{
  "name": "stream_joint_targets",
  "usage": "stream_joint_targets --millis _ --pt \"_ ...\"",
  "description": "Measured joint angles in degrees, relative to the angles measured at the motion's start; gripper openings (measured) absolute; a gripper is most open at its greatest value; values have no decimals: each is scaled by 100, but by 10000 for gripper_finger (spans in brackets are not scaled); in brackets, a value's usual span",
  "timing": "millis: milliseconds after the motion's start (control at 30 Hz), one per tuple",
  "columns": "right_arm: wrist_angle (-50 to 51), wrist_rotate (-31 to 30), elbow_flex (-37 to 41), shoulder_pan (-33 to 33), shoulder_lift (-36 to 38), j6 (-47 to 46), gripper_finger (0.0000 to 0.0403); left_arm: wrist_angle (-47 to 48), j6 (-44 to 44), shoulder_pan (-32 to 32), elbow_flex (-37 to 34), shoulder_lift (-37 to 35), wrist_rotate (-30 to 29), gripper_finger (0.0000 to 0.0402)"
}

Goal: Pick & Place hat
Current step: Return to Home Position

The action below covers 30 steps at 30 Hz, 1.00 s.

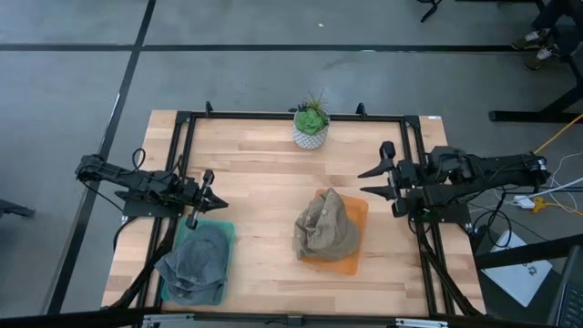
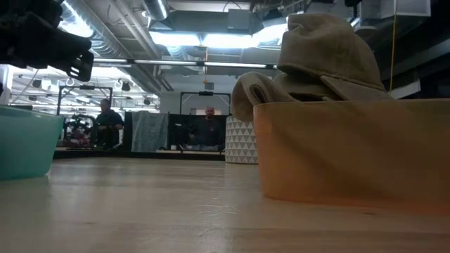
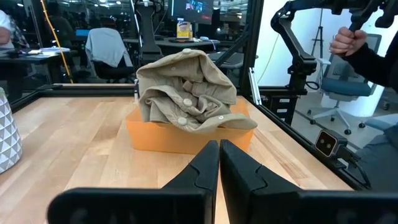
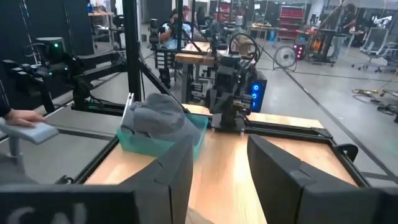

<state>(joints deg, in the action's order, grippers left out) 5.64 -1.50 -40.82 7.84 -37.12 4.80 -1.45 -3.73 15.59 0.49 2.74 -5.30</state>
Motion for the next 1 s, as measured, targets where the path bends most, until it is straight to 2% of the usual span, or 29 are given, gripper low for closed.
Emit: stream_joint_targets --millis 1000 --pt "1925 -88 0 0 -149 32 152 0 0 0 0 0 0 12"
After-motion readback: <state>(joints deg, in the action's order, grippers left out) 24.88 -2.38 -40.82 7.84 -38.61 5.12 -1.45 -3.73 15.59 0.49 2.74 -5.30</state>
